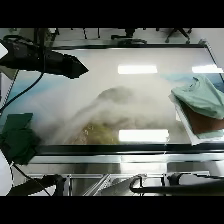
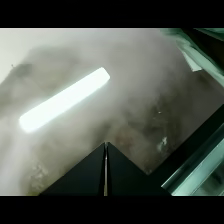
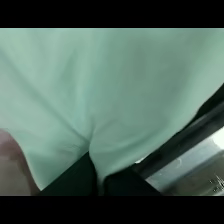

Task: Fold the shirts.

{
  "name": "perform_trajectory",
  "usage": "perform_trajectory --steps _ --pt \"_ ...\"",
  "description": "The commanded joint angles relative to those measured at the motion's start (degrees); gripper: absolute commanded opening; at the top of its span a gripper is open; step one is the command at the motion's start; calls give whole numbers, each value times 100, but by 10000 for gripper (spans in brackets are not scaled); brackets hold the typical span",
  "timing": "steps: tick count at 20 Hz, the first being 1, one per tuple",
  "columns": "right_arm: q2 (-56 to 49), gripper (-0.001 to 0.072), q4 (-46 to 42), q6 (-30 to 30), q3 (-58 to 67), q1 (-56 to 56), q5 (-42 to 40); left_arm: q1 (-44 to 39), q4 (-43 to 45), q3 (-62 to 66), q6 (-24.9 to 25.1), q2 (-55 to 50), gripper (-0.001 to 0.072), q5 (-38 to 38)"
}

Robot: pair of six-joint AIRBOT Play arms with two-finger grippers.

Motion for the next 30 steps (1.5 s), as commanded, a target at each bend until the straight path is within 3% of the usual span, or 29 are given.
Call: perform_trajectory --steps 1,3,4,11,12,14,15,18,21,26,30 --pt "33 130 -807 72 -782 -11 260 -52 -2 -400 39 4 14 -4" --pt "-125 460 -1421 -72 -811 -11 459 -52 0 -684 175 4 14 -2" --pt "-164 542 -1757 -68 -804 -9 525 -55 0 -820 210 4 14 7" --pt "-216 540 -1233 -70 17 544 -516 98 -7 -706 264 4 14 151" --pt "-216 488 -1027 -68 208 726 -697 173 -4 -479 219 4 14 79" --pt "-201 227 -549 -70 505 1147 -997 365 -9 -24 52 17 14 -184" --pt "-144 40 -317 -72 533 1375 -1147 452 -9 129 -39 48 14 -284" --pt "-98 14 68 -221 527 2199 -1209 695 -13 4 -190 378 14 -367" --pt "-59 13 87 -223 188 3333 -1290 807 -13 -1167 -271 1043 14 -227" --pt "765 13 94 -330 -2063 5095 -2251 804 -9 -4336 -271 2430 14 291" --pt "1696 13 98 -356 -3716 5394 -2774 807 -13 -5862 -271 3202 14 669"
